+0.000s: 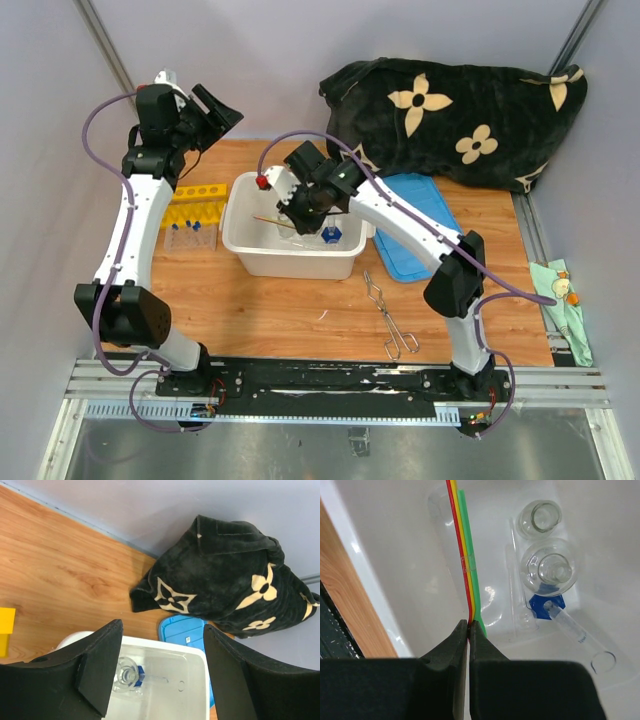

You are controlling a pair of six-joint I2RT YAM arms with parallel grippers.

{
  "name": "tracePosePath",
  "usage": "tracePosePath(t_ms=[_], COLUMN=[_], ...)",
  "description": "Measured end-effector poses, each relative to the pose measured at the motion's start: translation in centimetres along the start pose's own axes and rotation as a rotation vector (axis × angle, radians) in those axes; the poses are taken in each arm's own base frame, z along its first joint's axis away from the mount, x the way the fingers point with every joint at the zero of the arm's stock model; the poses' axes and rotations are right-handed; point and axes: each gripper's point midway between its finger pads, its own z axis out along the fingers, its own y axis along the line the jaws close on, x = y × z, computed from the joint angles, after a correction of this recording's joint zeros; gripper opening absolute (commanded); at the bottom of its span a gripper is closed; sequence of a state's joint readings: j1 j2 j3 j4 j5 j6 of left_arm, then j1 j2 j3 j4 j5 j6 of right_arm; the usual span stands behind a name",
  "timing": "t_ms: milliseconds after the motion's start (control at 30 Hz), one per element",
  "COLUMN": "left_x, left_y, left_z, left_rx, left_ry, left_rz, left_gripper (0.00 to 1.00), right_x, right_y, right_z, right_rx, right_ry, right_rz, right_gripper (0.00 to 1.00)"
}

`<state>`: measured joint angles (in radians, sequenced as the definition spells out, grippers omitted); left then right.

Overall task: Organize the chemistry lab equipment
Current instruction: Place the chemistry item in the storage box.

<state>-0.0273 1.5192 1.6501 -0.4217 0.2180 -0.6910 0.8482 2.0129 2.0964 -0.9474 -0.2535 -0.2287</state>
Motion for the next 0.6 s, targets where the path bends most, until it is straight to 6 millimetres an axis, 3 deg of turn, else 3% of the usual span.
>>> tracePosePath(t_ms=[300,600], left_x=[-0.7,-0.2], left_y=[-0.3,-0.2], left_z=[0.3,0.9], left_rx=[0.009,0.018], left_ry=[-0.009,0.016], left_rz=[0.015,-0.005], left_gripper=[0.70,0.70], right_x=[5.3,7.6], right_y=[-1.0,-3.1], right_z=[4.6,6.3], right_rx=[0.016,0.074], right_ry=[0.172,0.227], right_rz=[0.007,0.035], right_gripper=[0.01,0.00])
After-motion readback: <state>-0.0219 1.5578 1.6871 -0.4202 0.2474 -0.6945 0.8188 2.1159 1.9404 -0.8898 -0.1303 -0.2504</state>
